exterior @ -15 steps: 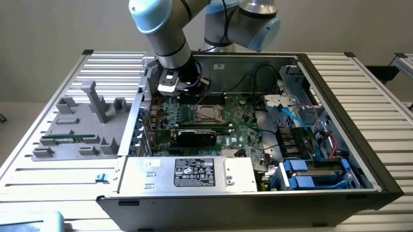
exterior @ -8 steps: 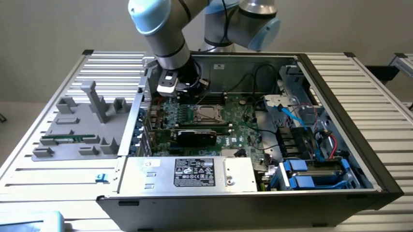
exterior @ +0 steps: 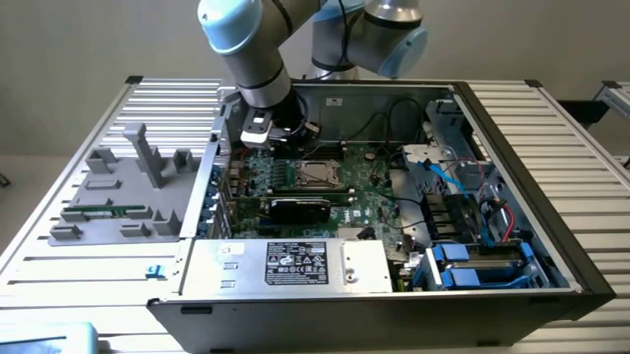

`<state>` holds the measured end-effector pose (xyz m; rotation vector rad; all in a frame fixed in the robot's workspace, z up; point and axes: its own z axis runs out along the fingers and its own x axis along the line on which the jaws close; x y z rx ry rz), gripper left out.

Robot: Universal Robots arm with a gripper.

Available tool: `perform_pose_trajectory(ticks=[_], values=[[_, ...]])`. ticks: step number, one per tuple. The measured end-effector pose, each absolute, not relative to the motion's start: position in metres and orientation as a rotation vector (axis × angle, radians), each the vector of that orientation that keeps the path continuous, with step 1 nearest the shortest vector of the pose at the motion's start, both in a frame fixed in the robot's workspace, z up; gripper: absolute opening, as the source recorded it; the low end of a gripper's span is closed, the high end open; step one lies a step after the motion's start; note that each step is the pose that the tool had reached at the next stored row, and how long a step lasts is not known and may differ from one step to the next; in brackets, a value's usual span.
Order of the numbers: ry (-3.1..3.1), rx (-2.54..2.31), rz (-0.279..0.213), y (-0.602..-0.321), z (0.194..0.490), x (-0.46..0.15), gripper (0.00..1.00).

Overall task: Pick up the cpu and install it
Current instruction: 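Install the first cpu locking lever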

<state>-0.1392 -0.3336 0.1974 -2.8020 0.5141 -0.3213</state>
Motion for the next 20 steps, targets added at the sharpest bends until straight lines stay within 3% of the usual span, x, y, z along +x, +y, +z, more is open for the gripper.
perform_pose_trajectory(ticks=[20], values=[[0.527,-2.807,-0.326,-0.3318,0.1964,-0.1351,0.11]])
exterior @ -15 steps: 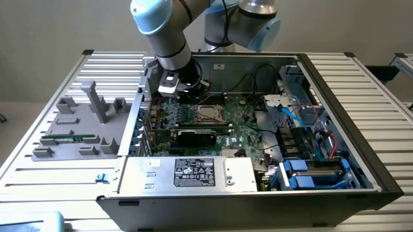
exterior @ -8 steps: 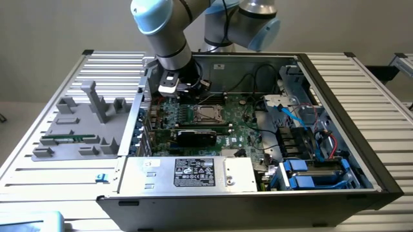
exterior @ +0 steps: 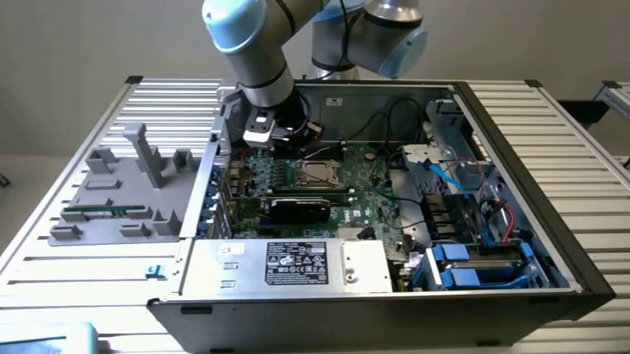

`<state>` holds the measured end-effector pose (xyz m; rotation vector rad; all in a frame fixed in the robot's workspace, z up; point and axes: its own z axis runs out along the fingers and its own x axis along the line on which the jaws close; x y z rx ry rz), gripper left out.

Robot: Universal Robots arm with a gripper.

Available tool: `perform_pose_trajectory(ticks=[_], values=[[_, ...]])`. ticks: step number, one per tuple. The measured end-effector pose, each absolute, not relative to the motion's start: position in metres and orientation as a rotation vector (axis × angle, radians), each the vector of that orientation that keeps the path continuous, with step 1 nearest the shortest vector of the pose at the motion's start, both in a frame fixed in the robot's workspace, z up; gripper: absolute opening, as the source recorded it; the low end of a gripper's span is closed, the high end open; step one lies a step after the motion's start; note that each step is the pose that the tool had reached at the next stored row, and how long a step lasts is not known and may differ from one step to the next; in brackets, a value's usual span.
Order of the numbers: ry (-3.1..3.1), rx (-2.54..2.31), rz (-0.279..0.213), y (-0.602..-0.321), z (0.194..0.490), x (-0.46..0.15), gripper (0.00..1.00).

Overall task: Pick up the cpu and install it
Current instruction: 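Install the first cpu locking lever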

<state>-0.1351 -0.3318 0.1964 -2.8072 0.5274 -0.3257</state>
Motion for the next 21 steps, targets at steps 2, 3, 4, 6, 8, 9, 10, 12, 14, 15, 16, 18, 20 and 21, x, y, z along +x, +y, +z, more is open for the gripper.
perform_pose_trajectory(ticks=[2,3,4,6,8,9,10,12,14,15,16,18,20,21], values=[[0.529,-2.809,-0.327,-0.3318,0.1959,-0.1348,0.11],[0.530,-2.810,-0.327,-0.3318,0.1956,-0.1344,0.11],[0.531,-2.811,-0.328,-0.3318,0.1953,-0.1342,0.11],[0.533,-2.814,-0.329,-0.3317,0.1949,-0.1336,0.11],[0.534,-2.816,-0.330,-0.3317,0.1947,-0.1331,0.11],[0.535,-2.817,-0.331,-0.3317,0.1946,-0.1330,0.11],[0.535,-2.818,-0.331,-0.3317,0.1944,-0.1329,0.11],[0.537,-2.820,-0.332,-0.3317,0.1943,-0.1327,0.11],[0.538,-2.822,-0.333,-0.3317,0.1943,-0.1322,0.11],[0.538,-2.823,-0.333,-0.3315,0.1944,-0.1321,0.11],[0.539,-2.823,-0.333,-0.3309,0.1944,-0.1321,0.11],[0.539,-2.823,-0.331,-0.3301,0.1942,-0.1322,0.11],[0.541,-2.823,-0.327,-0.3297,0.1941,-0.1336,0.11],[0.542,-2.823,-0.326,-0.3293,0.1941,-0.1347,0.11]])
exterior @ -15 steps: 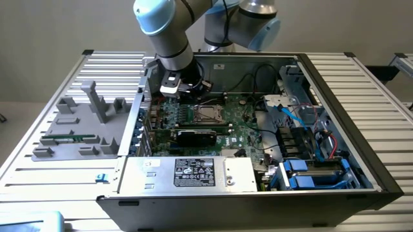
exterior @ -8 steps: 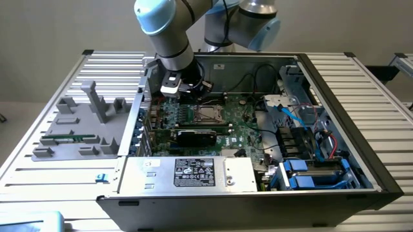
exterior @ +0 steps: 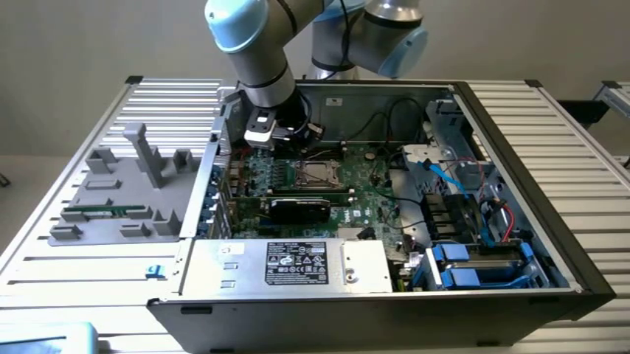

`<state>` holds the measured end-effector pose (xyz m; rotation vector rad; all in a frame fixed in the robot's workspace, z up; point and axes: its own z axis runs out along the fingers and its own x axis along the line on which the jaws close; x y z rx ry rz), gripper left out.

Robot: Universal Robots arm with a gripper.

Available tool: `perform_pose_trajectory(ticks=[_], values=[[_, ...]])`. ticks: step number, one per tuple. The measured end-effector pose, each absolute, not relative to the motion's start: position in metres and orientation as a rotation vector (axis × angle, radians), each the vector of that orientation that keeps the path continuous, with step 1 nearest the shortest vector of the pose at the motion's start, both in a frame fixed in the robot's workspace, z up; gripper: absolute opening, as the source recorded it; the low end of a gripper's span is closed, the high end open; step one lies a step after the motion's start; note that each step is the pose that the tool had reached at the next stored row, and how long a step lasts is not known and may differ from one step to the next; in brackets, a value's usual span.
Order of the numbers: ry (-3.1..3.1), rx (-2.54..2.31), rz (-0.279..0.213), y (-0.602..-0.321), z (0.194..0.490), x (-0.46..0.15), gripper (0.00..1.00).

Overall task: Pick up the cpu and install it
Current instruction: 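Install the first cpu locking lever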

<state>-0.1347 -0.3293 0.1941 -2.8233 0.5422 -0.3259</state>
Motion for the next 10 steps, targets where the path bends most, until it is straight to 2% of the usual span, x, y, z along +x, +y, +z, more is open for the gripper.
perform_pose_trajectory(ticks=[10], values=[[0.548,-2.824,-0.322,-0.3260,0.1955,-0.1363,0.11]])
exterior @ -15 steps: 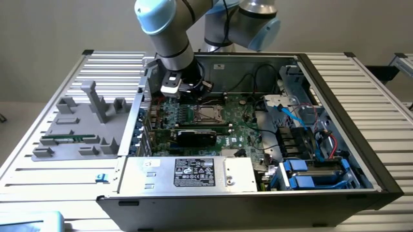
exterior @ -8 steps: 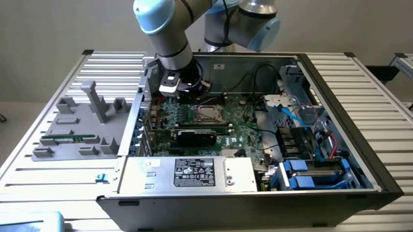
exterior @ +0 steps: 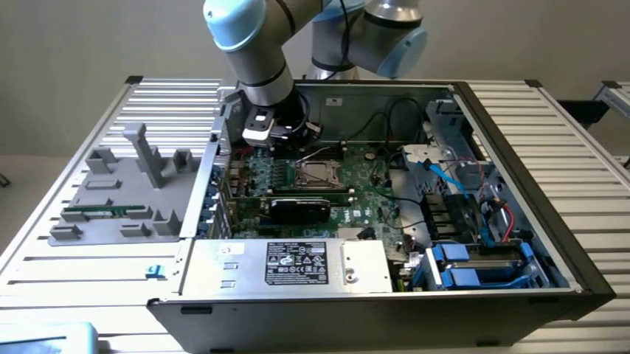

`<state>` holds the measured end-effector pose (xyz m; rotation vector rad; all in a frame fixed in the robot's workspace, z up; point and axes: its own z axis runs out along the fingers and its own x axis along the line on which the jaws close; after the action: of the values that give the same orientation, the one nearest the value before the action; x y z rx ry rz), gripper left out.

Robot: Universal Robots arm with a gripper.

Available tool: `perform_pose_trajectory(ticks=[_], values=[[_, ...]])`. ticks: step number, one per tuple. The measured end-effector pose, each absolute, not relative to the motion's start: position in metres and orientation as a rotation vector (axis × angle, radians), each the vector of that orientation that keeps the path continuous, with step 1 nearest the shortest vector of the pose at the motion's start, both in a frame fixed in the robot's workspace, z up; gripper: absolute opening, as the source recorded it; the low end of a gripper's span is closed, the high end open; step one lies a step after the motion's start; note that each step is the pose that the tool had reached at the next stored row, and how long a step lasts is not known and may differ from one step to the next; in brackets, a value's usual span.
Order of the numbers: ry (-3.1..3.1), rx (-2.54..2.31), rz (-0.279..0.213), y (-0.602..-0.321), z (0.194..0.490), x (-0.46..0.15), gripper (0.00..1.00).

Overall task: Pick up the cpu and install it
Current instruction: 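Install the first cpu locking lever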

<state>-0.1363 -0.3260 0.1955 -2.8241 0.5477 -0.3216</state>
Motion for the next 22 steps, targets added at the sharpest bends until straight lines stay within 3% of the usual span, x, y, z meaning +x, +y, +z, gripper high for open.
perform_pose_trajectory(ticks=[22], values=[[0.560,-2.834,-0.289,-0.3243,0.2004,-0.1389,0.11]])
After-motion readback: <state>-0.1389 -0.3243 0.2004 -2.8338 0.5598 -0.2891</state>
